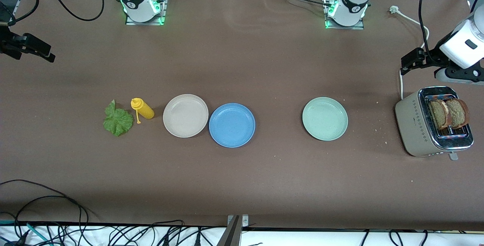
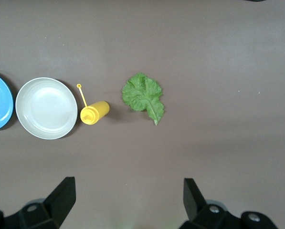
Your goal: Make sandwich in blue plate with both arms
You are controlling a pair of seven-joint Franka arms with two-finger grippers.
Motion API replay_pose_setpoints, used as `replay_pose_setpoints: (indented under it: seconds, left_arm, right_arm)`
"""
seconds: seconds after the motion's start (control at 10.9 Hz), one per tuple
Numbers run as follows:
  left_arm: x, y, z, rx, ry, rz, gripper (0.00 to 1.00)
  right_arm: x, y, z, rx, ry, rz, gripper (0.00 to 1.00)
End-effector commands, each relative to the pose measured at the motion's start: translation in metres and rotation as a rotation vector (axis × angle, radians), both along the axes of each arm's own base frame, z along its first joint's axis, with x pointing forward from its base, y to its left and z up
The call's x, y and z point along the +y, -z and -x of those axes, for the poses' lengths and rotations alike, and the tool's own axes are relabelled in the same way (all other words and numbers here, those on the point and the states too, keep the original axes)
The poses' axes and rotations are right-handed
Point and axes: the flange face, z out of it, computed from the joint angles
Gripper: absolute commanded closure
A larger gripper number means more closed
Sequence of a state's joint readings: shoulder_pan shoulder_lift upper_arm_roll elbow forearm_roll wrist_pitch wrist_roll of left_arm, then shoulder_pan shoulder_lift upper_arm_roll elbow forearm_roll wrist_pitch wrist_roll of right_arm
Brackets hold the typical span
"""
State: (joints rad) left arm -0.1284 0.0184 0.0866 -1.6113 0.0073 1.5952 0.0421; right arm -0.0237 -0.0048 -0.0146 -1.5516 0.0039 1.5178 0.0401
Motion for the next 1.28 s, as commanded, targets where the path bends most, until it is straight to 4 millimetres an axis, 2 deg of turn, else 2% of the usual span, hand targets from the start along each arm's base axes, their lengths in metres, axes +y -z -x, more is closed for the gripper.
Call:
replay_pose_setpoints:
  seconds: [0.0,0.28,0.55,0.83,1.19]
  left_arm:
    - [0.003,-0.016,0.004,-0.012,-0.002,-0.033,0.0]
    - [0.01,-0.018,-0.001,-0.018,-0.024,-0.033,0.0]
    - [0.022,-0.035,0.0,-0.048,-0.038,-0.034,0.0]
    - [0.013,-0.039,0.002,-0.047,-0.029,-0.033,0.0]
    - [0.014,-0.04,0.002,-0.05,-0.029,-0.031,0.0]
  right_arm:
    - [0.0,-0.006,0.0,-0.003,0.012,-0.009,0.0]
    - [-0.001,-0.005,0.001,0.001,0.013,-0.01,0.0]
    - [-0.003,-0.003,0.0,0.006,0.01,-0.01,0.0]
    - [-0.003,-0.005,0.001,0.001,0.004,-0.01,0.0]
    - [0.005,-0.009,0.002,-0.006,0.002,-0.012,0.0]
